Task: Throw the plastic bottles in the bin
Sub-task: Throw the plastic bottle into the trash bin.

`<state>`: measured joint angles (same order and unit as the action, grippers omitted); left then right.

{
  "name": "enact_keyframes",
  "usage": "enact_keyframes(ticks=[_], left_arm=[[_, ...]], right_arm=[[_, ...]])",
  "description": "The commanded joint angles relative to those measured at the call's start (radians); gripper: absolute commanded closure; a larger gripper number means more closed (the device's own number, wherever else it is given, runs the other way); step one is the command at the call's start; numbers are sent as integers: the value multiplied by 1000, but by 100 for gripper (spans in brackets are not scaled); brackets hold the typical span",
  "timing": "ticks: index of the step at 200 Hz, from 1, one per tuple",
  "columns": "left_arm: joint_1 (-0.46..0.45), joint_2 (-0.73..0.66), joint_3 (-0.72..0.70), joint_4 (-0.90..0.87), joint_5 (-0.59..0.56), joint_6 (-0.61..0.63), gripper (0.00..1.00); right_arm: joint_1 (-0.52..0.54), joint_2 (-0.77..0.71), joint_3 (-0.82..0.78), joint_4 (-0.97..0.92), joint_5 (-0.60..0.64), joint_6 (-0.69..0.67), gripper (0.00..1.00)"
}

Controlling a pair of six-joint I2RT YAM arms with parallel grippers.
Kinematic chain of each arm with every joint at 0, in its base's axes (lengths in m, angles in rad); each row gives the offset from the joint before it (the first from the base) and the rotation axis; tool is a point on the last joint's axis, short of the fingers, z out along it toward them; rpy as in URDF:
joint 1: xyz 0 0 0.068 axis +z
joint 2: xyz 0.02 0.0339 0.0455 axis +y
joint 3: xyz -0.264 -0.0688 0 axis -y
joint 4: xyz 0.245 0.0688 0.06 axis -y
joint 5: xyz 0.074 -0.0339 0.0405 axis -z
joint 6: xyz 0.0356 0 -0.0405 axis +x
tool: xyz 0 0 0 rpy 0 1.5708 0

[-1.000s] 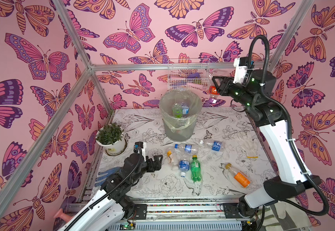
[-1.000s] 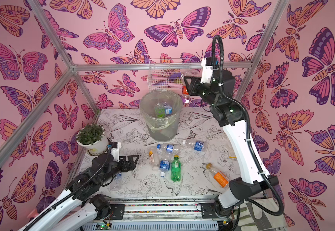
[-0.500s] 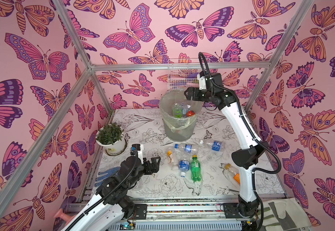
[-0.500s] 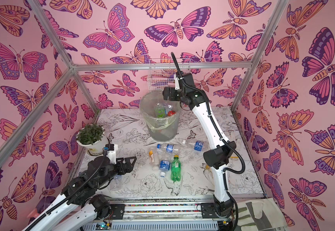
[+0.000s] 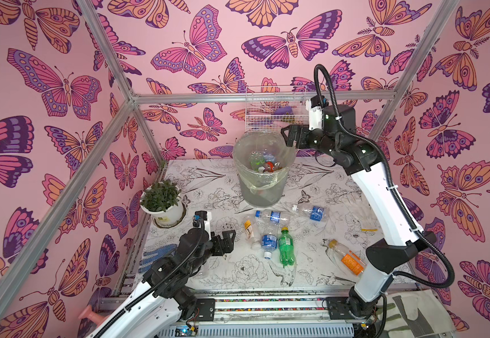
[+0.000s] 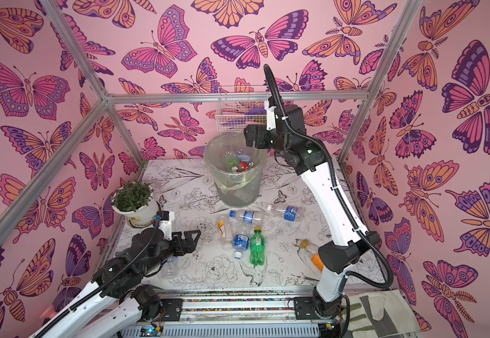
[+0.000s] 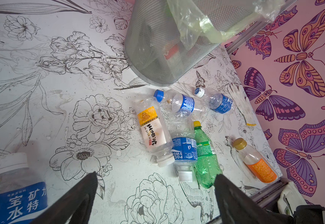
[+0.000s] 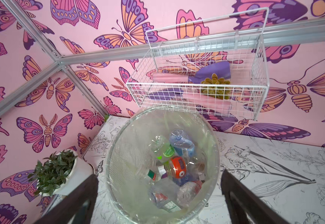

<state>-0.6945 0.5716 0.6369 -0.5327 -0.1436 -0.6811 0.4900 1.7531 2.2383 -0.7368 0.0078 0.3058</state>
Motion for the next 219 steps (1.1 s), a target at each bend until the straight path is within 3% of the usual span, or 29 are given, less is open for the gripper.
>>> enact_keyframes(ticks=[1, 127, 163, 196, 219], left_arm=[[-7, 4, 14, -17, -17, -8, 4], [-31, 184, 23, 10, 6, -62, 4], [-31, 255, 69, -126, -83, -123, 5], [-22, 295, 124, -322, -231, -232, 4], [43, 286, 113, -374, -221, -252, 3]], right_arm=[[-2, -31, -54, 27, 24, -22, 1], [-4, -340, -421, 115, 84, 2, 1], [-7, -388, -484, 115, 100, 0, 1], [-10, -410, -529, 100, 104, 6, 1], [-12, -437, -578, 86, 126, 10, 1]])
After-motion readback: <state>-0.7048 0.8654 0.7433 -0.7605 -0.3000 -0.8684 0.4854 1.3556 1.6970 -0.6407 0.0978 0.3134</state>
